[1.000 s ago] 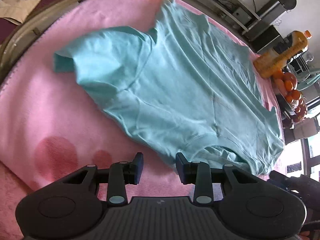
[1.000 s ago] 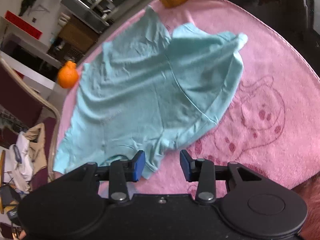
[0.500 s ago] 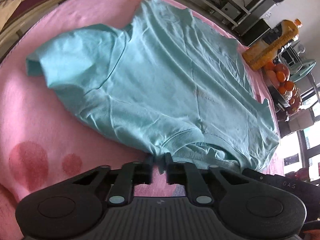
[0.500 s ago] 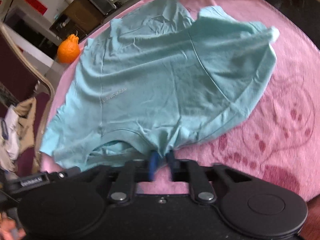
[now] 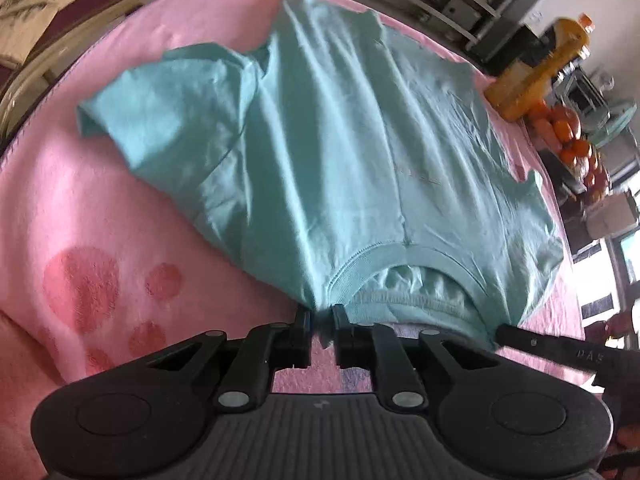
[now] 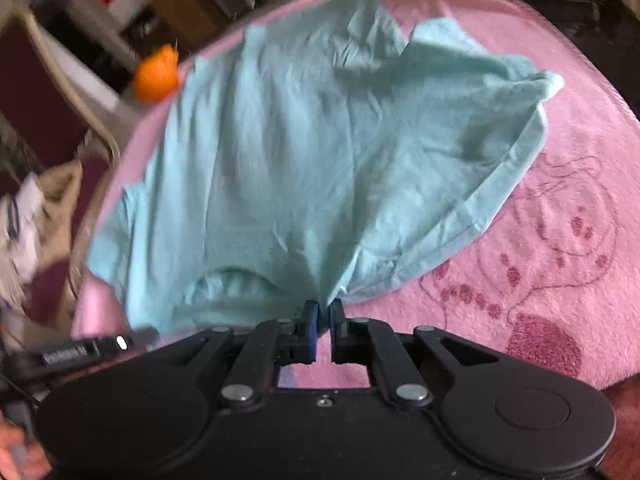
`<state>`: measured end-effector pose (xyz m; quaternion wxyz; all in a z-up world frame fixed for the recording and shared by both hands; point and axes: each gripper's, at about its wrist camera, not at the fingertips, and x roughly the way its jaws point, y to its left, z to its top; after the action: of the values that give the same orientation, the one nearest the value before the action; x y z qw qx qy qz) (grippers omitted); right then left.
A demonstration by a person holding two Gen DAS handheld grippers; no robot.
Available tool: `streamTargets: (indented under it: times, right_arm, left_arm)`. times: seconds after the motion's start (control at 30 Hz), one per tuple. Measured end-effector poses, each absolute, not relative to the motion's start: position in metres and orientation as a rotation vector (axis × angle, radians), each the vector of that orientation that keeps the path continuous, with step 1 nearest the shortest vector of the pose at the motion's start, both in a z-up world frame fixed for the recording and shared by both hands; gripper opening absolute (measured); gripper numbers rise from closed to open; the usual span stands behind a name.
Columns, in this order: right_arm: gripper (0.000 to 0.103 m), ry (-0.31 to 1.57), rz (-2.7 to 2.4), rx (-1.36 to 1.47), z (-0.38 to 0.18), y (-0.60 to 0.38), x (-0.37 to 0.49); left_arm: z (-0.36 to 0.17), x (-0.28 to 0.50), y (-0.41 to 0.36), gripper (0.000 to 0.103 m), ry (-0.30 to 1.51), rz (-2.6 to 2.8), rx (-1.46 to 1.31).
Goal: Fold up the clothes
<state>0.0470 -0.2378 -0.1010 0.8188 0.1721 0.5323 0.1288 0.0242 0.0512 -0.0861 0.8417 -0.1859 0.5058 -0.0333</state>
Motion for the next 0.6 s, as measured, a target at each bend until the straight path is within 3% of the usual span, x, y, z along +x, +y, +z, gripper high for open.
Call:
streamTargets:
  times: [0.2, 0.27, 0.37, 0.53, 0.6]
  right_arm:
    - [0.015, 0.966, 0.266, 0.455, -0.069, -0.266, 0.041]
    - [0.014, 0.937, 0.167, 0.451, -0.068, -0.279, 0.050]
    - [0.013, 0.967, 0.077, 0.476, -0.081, -0.287, 0.068]
    - [0.014, 1.031, 0.048, 0.323, -0.095, -0.270, 0.080]
    - [0.002, 1.054, 0.010, 0.255, -0.100, -0.268, 0.079]
  left_arm:
    - [-0.056, 0.017, 0.080, 0.018, 0.914, 0.019, -0.383]
    - [-0.057, 0.031, 0.090, 0.014, 0.887, 0.113, -0.353]
    - [-0.071, 0.052, 0.095, 0.009, 0.912, 0.154, -0.367]
    - [-0.089, 0.060, 0.076, 0.011, 0.994, 0.181, -0.178]
    - [-0.088, 0.058, 0.078, 0.012, 0.994, 0.243, -0.107]
